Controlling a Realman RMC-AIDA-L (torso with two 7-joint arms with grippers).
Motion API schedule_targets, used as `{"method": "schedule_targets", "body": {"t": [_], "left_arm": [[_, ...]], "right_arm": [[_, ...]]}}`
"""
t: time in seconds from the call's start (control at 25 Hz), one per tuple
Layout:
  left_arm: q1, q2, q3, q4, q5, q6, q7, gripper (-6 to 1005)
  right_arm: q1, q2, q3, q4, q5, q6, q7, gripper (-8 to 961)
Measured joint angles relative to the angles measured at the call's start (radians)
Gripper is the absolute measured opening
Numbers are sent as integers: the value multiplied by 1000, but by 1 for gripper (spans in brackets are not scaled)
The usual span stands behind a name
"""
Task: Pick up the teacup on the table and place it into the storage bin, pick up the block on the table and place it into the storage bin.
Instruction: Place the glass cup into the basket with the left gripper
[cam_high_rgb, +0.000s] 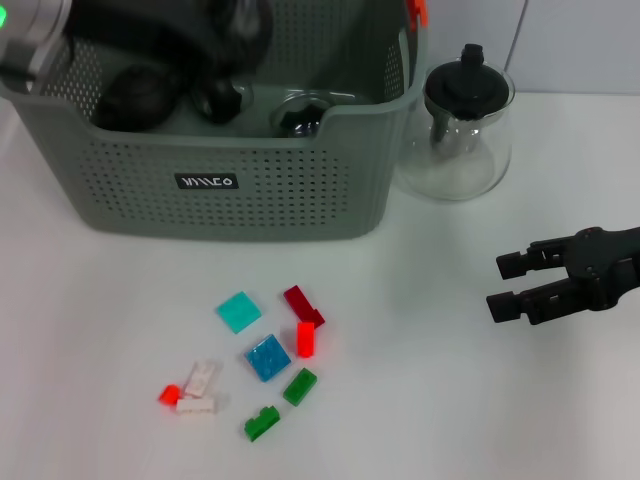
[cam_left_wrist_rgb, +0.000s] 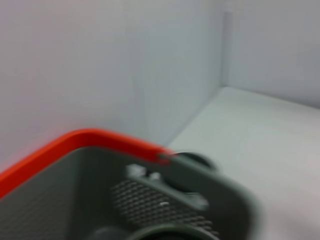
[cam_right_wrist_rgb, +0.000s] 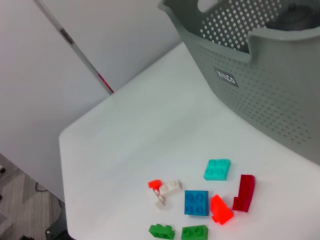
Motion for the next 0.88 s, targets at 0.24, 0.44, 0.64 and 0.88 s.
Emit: {"method": "schedule_targets", "body": {"t": [0.24,0.44,0.64,0.88], "left_arm": [[-121,61,5,-287,115,-210,-50,59],[-204,86,24,-451,213,-335,-92,63],[-265,87,76,-544,335,-415,-156,66],[-309,78,118,-665,425,-551,-202,71]], "right_arm": [[20,3,0,-1,-15,1,26,945],[24,0,0,-7,-16,0,39,945],[31,-5,0,-5,-16,-1,43,945],[33,-2,-1,-3,-18,1,43,945]]}}
